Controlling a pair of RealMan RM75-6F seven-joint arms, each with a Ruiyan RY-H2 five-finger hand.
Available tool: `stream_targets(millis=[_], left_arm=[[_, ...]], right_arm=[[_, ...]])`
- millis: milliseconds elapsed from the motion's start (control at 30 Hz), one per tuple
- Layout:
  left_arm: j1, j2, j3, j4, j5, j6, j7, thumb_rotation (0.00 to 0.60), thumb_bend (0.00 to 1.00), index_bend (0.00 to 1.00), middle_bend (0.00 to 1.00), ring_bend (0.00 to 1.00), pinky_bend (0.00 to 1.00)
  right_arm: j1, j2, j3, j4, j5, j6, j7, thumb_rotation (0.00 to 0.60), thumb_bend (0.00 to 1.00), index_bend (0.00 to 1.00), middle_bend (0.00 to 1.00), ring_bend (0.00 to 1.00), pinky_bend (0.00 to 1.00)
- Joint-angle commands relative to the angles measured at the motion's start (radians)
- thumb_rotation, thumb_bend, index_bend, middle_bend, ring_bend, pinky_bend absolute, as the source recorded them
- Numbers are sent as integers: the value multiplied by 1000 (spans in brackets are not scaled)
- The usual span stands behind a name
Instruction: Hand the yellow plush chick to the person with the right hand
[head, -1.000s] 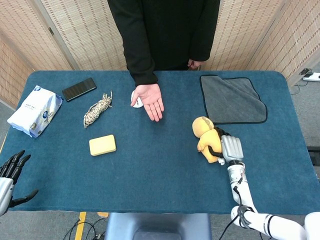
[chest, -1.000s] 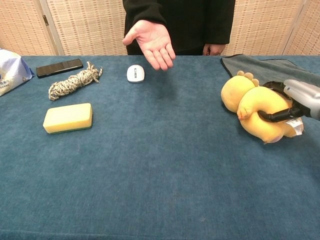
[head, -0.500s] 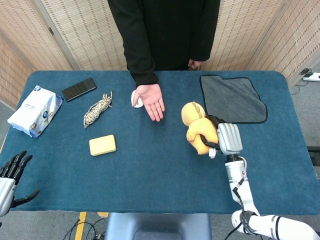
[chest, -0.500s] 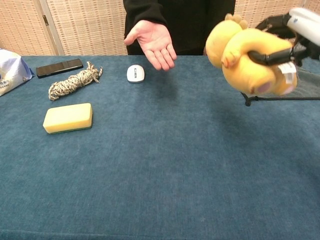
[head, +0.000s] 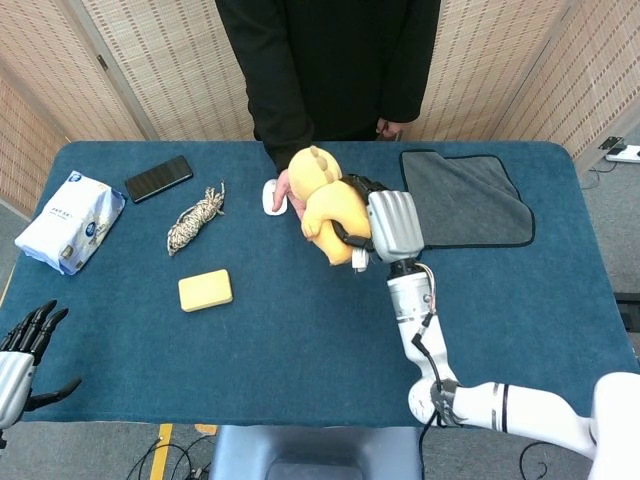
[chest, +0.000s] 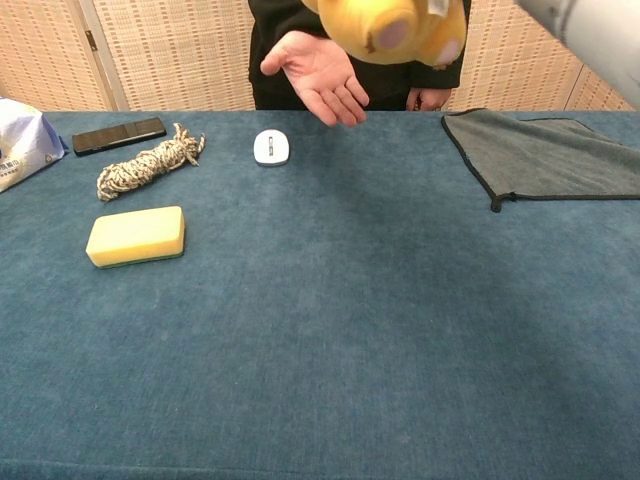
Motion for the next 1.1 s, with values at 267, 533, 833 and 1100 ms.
stream_targets(millis=[267, 533, 833, 1100], left_arm=[[-2, 9, -4, 11, -20, -12, -32, 600, 222, 0, 0, 0, 177], [-5, 8, -9, 15, -28, -17, -38, 600, 222, 0, 0, 0, 177], [-10, 4, -6, 17, -20, -24, -31, 600, 222, 0, 0, 0, 177], [-10, 0, -4, 16, -16, -22, -16, 600, 222, 0, 0, 0, 177]], right_arm=[[161, -99, 45, 236, 164, -52, -89, 600, 458, 601, 625, 675, 824], [194, -115, 30, 345, 221, -117, -61, 600, 359, 498, 463, 566, 666], [165, -3, 9, 189, 263, -89, -125, 600, 241, 0, 18, 133, 334], [80, 159, -24, -68, 207, 9, -153, 600, 205, 0, 0, 58, 242]])
